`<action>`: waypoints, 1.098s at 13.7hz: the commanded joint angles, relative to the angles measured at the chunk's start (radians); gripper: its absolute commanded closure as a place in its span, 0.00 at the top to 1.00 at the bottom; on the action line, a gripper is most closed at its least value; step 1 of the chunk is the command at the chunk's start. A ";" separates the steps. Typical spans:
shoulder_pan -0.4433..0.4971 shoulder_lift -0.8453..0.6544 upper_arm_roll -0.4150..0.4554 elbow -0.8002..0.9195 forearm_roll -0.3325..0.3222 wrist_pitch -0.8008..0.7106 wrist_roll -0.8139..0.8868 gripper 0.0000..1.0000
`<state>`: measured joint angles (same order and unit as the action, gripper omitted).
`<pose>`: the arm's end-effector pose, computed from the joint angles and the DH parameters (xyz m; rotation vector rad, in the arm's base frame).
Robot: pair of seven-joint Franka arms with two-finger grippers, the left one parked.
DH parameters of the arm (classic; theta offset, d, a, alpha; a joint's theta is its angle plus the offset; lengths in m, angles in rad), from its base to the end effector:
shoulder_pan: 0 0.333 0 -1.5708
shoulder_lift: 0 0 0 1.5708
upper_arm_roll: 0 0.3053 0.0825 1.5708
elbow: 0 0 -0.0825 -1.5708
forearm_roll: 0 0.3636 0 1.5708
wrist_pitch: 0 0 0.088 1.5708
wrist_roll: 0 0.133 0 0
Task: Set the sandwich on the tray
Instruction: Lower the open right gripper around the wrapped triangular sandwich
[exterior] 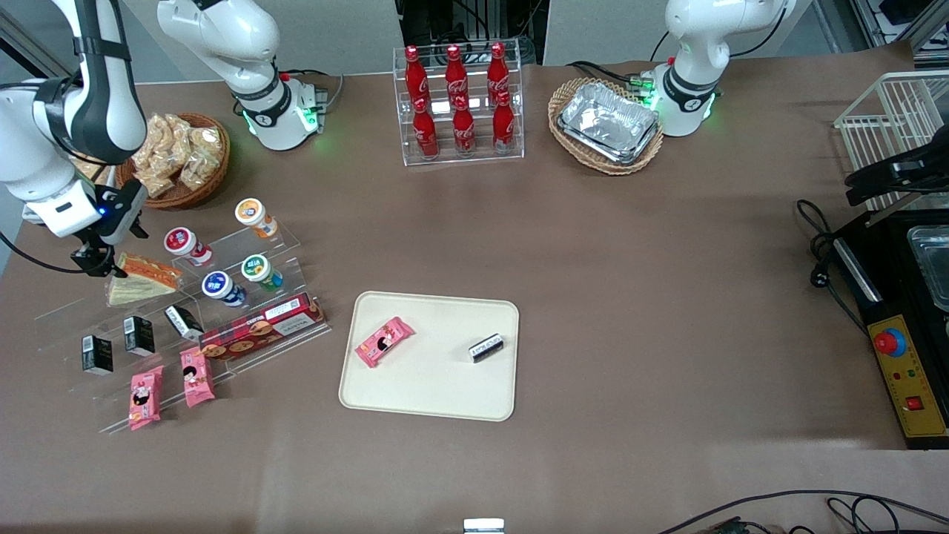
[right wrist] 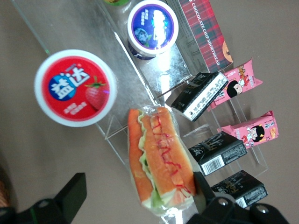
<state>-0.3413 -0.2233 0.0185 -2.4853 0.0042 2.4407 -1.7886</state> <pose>0.4323 -0.1446 0.3655 2.2199 1.9922 0.1301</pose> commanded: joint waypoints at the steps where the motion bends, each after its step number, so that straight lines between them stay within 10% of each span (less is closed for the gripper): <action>1: -0.007 0.039 0.001 -0.010 -0.001 0.055 -0.012 1.00; 4: -0.008 0.064 0.000 -0.013 0.003 0.075 -0.008 0.96; 9: -0.033 0.044 -0.003 -0.006 0.008 0.048 -0.008 0.21; 15: -0.031 0.039 -0.002 0.089 0.016 -0.049 0.000 0.15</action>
<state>-0.3642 -0.1770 0.0113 -2.4714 0.0046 2.4834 -1.7875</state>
